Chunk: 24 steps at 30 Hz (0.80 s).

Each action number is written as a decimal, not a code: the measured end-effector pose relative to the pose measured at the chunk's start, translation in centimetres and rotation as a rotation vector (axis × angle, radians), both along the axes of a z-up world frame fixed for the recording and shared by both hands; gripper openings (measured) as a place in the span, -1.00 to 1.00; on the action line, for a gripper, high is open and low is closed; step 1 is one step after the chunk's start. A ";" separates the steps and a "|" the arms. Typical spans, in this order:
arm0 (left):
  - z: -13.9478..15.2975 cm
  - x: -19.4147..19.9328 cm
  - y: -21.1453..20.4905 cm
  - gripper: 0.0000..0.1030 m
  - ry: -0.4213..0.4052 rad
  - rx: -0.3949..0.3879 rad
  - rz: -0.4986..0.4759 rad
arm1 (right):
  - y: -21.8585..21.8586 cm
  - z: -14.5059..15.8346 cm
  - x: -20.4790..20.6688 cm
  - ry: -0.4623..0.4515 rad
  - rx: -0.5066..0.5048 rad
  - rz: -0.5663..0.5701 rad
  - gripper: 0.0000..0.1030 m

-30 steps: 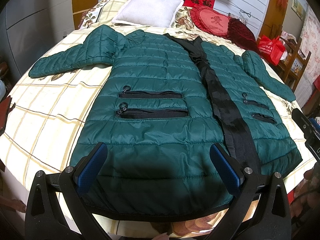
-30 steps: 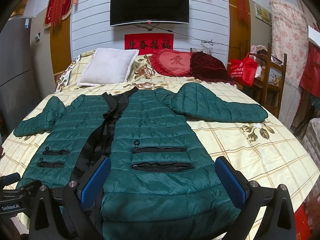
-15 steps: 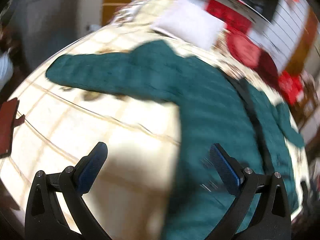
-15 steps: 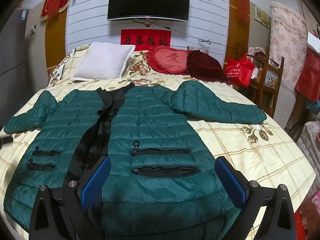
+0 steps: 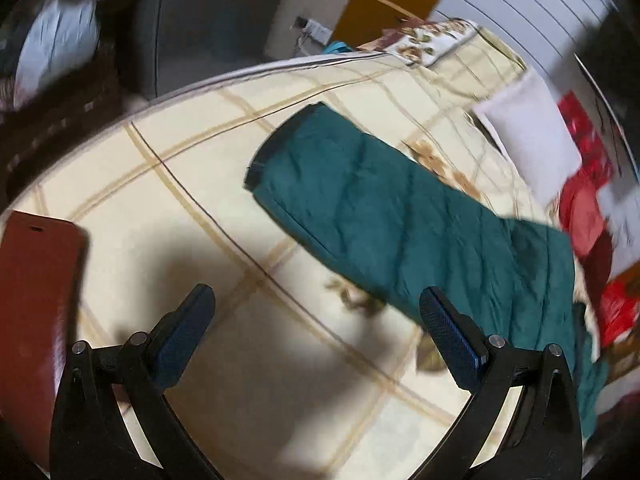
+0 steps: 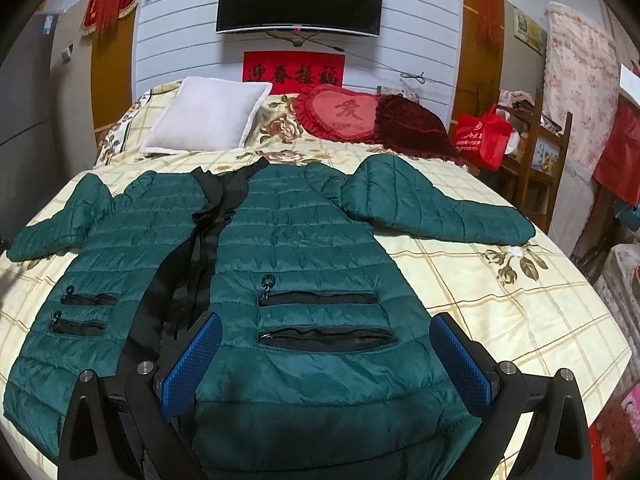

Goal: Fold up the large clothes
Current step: 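Move the left tool to a jacket sleeve cuff and close on it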

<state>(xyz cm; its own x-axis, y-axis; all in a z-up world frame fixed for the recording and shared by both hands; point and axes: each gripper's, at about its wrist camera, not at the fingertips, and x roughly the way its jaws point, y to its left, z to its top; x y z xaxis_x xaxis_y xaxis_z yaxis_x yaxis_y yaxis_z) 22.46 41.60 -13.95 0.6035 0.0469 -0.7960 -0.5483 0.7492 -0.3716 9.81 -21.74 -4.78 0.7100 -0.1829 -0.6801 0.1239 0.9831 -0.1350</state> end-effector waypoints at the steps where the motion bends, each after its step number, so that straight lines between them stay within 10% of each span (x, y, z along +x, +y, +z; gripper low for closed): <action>1: 0.0 0.2 0.3 0.98 -0.009 -0.002 0.009 | 0.0 0.0 0.0 0.001 -0.003 0.001 1.00; 8: 0.1 3.9 2.6 0.99 -0.081 -0.070 -0.017 | -0.4 -0.7 0.7 0.038 -0.024 -0.005 1.00; 14: -0.4 4.7 5.6 0.97 -0.251 -0.283 0.011 | -1.1 -1.1 1.1 0.049 -0.015 -0.027 1.00; 19: -0.7 5.1 5.7 0.07 -0.260 -0.281 0.019 | -0.3 -1.0 1.3 0.040 -0.024 -0.019 1.00; 24: 0.0 5.4 4.9 -0.19 -0.273 -0.202 -0.005 | 0.5 -1.2 1.5 0.046 -0.042 -0.003 1.00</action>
<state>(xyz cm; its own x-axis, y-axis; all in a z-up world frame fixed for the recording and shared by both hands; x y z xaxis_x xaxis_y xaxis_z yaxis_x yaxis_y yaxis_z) 27.82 46.52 -13.99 0.7953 -0.0992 -0.5980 -0.4047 0.6477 -0.6456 11.32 -21.27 -5.94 0.6777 -0.2143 -0.7035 0.1198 0.9760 -0.1818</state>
